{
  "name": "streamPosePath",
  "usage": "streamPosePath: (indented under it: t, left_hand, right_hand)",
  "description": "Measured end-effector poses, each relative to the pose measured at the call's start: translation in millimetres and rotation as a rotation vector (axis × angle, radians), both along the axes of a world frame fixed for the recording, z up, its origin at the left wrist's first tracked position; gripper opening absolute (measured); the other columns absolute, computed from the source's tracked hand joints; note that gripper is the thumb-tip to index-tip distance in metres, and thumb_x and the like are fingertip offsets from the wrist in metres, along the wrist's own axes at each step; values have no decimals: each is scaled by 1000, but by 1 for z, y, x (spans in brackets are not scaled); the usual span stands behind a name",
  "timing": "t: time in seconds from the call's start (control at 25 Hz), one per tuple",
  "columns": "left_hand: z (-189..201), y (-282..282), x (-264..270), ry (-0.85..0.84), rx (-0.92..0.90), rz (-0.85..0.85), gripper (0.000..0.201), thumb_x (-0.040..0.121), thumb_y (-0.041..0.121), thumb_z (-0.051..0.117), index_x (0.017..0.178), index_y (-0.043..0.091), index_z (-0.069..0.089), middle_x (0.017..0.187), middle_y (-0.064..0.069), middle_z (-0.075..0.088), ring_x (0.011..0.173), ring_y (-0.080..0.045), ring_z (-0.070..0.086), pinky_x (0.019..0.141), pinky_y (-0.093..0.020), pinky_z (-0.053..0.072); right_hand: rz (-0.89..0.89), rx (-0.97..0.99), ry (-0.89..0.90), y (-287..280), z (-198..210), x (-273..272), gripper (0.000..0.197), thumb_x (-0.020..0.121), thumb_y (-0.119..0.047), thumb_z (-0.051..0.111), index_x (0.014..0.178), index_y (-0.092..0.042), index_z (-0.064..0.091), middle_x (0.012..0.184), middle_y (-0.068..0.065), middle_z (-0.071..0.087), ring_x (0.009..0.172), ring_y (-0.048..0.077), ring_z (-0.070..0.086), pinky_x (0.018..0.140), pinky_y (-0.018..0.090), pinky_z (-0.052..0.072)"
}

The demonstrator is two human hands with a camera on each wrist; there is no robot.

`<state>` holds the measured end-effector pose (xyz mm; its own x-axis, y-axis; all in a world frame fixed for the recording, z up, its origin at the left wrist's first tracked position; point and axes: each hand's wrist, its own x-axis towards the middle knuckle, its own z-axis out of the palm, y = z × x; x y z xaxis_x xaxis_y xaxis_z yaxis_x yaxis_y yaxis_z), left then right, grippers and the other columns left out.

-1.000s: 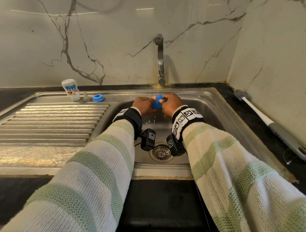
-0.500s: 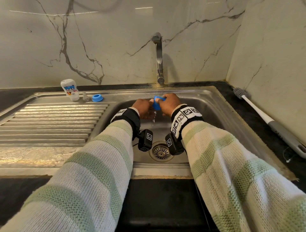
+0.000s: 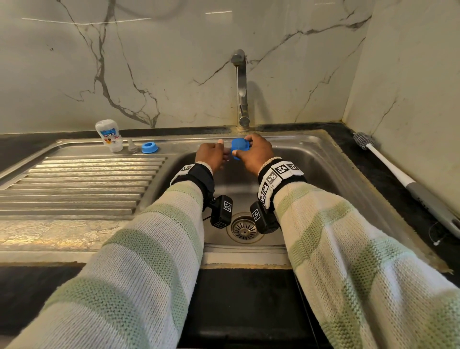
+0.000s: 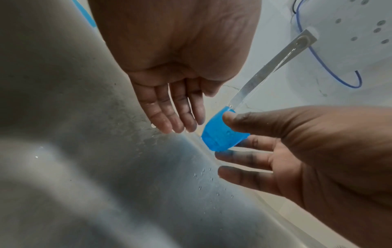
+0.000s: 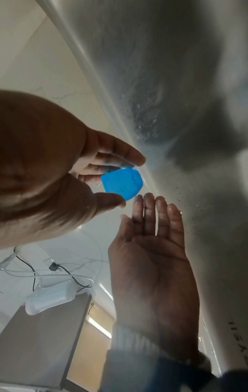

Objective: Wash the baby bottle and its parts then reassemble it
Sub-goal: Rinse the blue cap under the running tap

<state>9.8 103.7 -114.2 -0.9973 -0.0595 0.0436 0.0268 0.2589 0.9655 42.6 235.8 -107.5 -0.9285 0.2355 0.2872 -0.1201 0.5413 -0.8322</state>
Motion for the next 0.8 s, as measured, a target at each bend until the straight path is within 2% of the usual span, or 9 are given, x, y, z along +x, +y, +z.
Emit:
streamPosePath:
  t: [0.16,0.28,0.4,0.48,0.56,0.6,0.68,0.72,0.8]
  left_hand:
    - [-3,3,-2,-8,22,-61,42,104,34,42,84,9,69,69,-6,61,57,-18,54,53,-27,45]
    - [-3,5,-3,-18,44,-84,40,104,33,43,89,7,70,68,-4,60,54,-15,51,51,-25,41]
    - [-4,3,-4,10,-15,-77,32,102,26,46,87,9,70,71,-9,63,61,-21,55,56,-31,48]
    - [-5,0,-7,48,-92,-60,28,99,24,50,85,9,70,81,-17,67,71,-27,61,68,-41,57]
    - [-5,-2,-8,74,-106,-33,28,99,23,52,83,6,68,82,-19,65,73,-27,62,73,-46,60]
    - [-5,-2,-9,85,-105,-23,29,99,23,51,82,6,67,81,-19,64,72,-27,61,72,-45,60]
    - [-5,-2,-9,87,-92,-23,29,99,23,50,79,10,67,78,-14,65,69,-25,59,64,-38,57]
    - [-5,-1,-8,77,-64,-32,29,100,22,49,79,12,66,75,-10,64,66,-22,57,59,-32,53]
    - [-4,0,-6,51,-5,-45,28,101,19,46,80,15,64,69,-4,61,59,-16,52,53,-25,44]
  right_hand:
    - [-15,104,23,0,4,3,46,81,-15,76,122,-8,56,117,11,63,104,26,60,82,25,42]
    - [-17,161,-7,4,5,3,47,80,-15,76,123,-8,57,119,12,61,107,26,59,86,26,43]
    - [25,167,-133,5,5,4,36,79,-32,75,103,-8,66,101,11,67,89,23,63,77,30,50]
    - [66,117,-196,3,5,3,47,78,-51,71,90,-5,69,86,10,69,76,24,66,68,33,54]
    - [68,52,-191,0,5,2,53,78,-58,69,87,-6,70,80,12,71,68,27,69,64,39,61]
    - [65,12,-166,-2,4,1,51,78,-56,70,88,-6,70,81,13,71,67,28,70,64,42,61]
    - [16,-58,-88,-2,3,0,43,77,-46,76,98,-9,68,93,9,70,79,26,69,73,42,60]
    - [-22,-69,-48,0,3,0,42,77,-39,78,105,-11,65,100,7,68,86,23,66,79,37,58]
    - [-68,-45,-5,4,4,0,44,78,-27,79,113,-11,59,107,5,63,91,19,59,80,28,49]
